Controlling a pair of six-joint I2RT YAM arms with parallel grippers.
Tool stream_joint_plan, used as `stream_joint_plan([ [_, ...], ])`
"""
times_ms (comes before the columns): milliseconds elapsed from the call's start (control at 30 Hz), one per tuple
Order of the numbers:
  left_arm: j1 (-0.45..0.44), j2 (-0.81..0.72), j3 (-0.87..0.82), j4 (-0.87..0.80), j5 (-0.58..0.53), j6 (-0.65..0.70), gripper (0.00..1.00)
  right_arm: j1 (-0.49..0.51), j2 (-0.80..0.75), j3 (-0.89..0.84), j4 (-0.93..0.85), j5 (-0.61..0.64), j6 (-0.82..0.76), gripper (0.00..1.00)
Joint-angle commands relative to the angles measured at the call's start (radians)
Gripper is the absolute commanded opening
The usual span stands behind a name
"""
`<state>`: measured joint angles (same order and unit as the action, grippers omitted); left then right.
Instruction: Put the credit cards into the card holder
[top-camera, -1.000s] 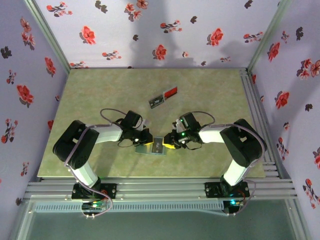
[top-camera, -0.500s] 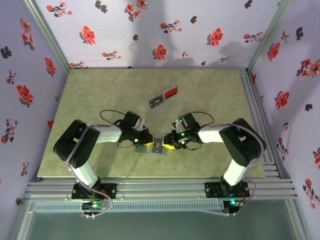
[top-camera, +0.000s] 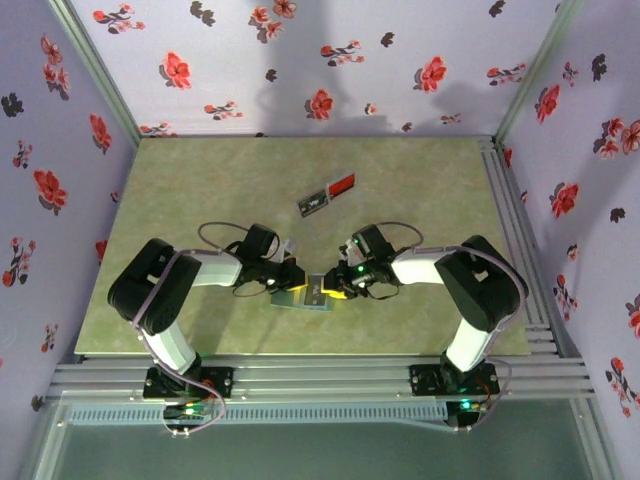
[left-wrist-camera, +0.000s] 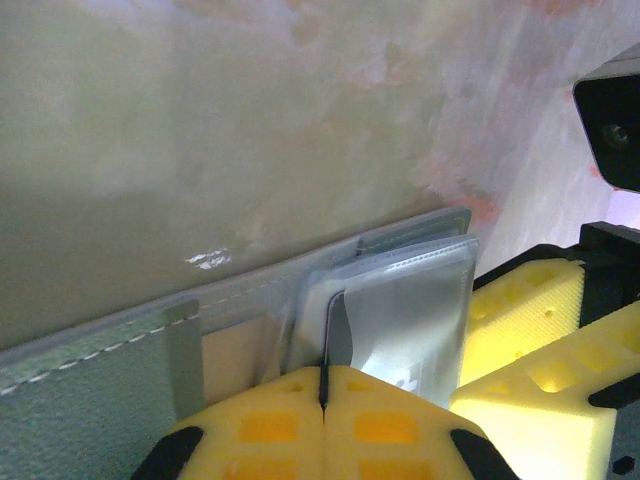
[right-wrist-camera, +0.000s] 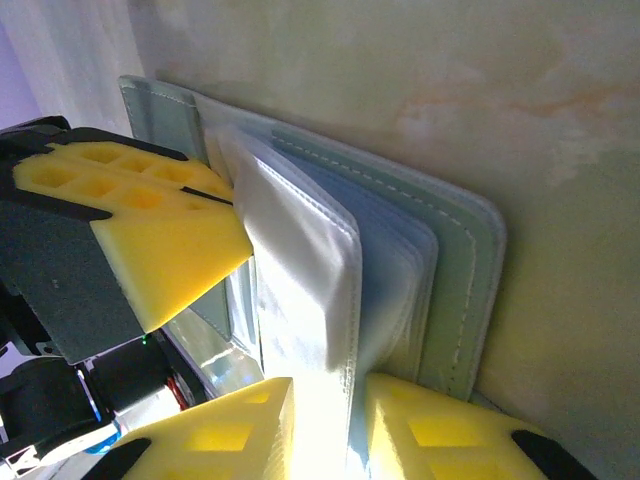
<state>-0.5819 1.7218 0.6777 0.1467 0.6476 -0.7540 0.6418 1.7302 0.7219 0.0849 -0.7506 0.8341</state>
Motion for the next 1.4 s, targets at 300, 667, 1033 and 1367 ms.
stream_joint_plan([
  [300,-0.016,0.035,0.009,-0.064,-0.045,-0.009,0.18,0.016,-0.003,0.039,-0.061,-0.001,-0.043,0.16],
  [667,-0.016,-0.045,0.086,-0.255,-0.122,0.002,0.38,0.016,-0.027,0.027,-0.043,0.008,-0.039,0.14],
  [1033,-0.015,-0.063,0.104,-0.306,-0.154,-0.001,0.41,0.018,-0.023,0.013,0.013,-0.004,-0.01,0.13],
  [1367,-0.015,-0.012,0.081,-0.246,-0.122,-0.008,0.28,0.027,0.023,0.017,0.039,0.005,0.011,0.24],
])
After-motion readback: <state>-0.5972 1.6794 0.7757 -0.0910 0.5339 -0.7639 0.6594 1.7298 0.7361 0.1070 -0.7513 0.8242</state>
